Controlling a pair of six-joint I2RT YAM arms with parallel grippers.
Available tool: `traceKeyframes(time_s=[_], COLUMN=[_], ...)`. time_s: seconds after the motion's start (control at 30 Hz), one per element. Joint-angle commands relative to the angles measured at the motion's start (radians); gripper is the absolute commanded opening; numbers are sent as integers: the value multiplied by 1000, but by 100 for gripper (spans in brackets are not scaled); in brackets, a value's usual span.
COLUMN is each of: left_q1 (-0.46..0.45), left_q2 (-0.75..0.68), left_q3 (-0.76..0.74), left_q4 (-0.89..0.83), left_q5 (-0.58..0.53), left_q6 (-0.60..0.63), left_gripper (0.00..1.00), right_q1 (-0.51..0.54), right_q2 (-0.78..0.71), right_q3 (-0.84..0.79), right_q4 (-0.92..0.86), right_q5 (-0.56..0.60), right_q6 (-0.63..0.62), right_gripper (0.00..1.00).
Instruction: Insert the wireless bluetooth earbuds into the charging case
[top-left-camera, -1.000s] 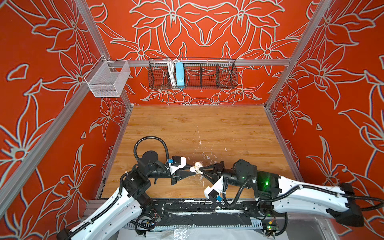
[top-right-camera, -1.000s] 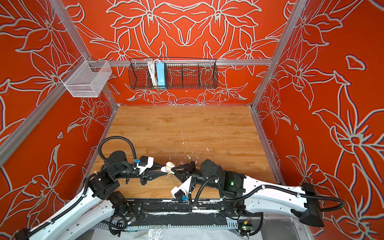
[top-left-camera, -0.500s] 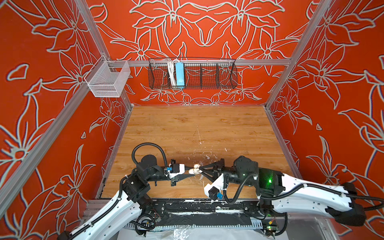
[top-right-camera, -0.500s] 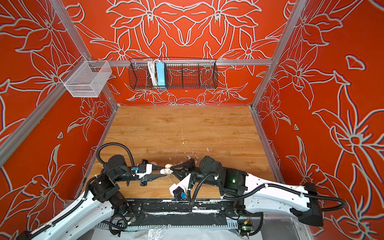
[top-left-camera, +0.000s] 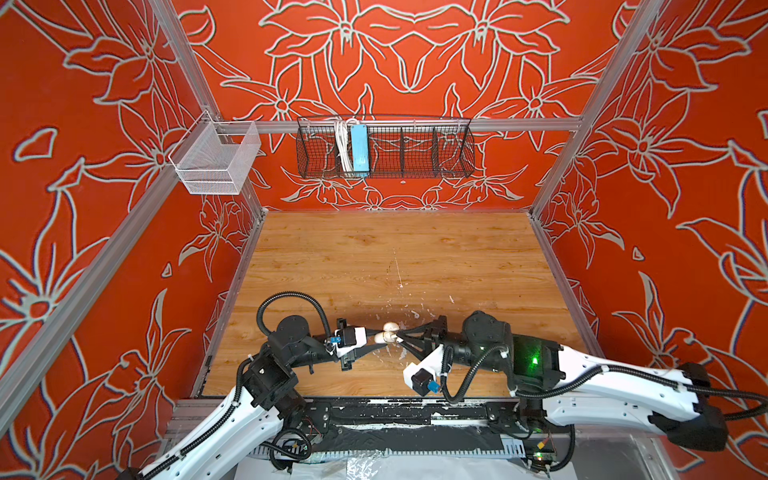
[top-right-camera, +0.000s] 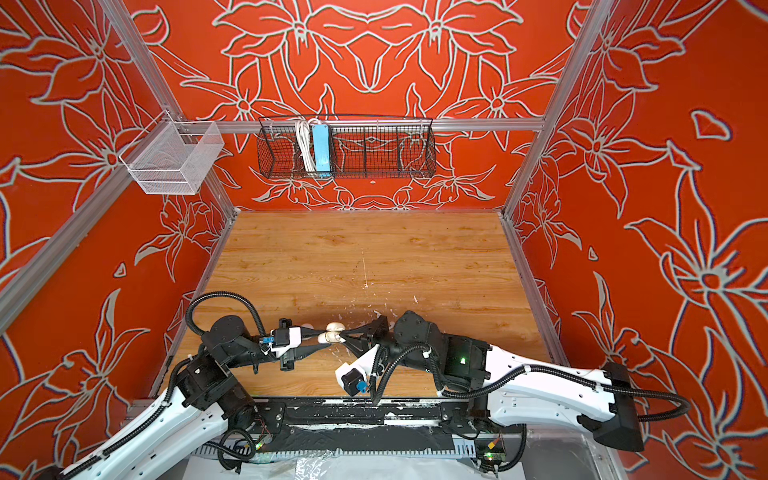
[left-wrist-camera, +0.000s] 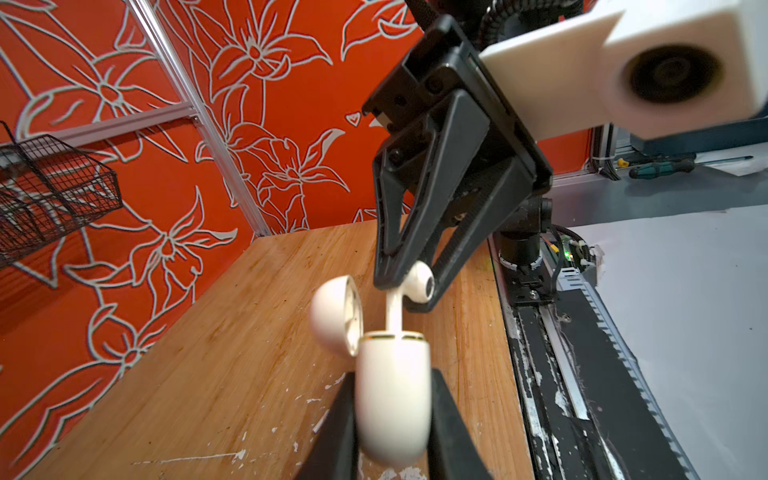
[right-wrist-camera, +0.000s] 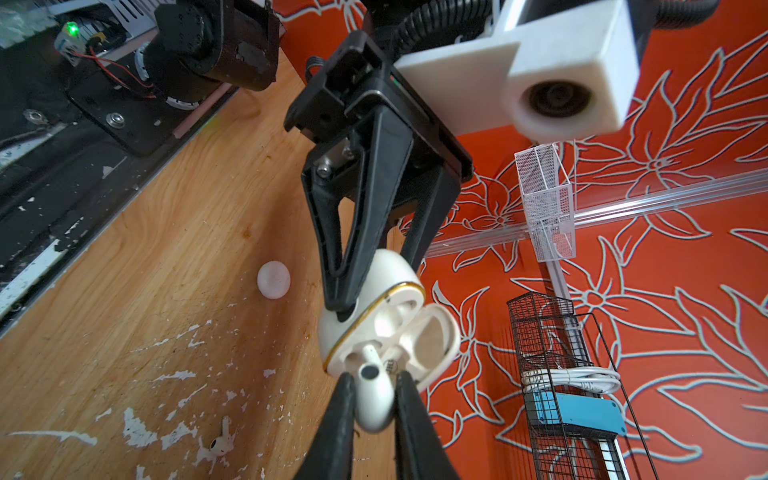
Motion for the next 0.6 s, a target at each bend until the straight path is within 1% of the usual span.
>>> traceKeyframes(time_s=[0.0, 0.2, 0.57], left_q1=[-9, -9, -11], left_q2=[-23, -46, -66], left_q3=[-6, -16, -43], left_q4=[56, 81, 119], left_q5=[-6, 29, 45], left_q6=[2, 7, 16], left_gripper=[0, 0, 0], right_q1=[-3, -4, -4], right_q2=[-11, 25, 41], right_q3=[-9, 9, 24], right_q4=[0, 12, 24], right_q5=[18, 59, 58], right_q6=[32, 52, 81], right_gripper=[18, 17, 17])
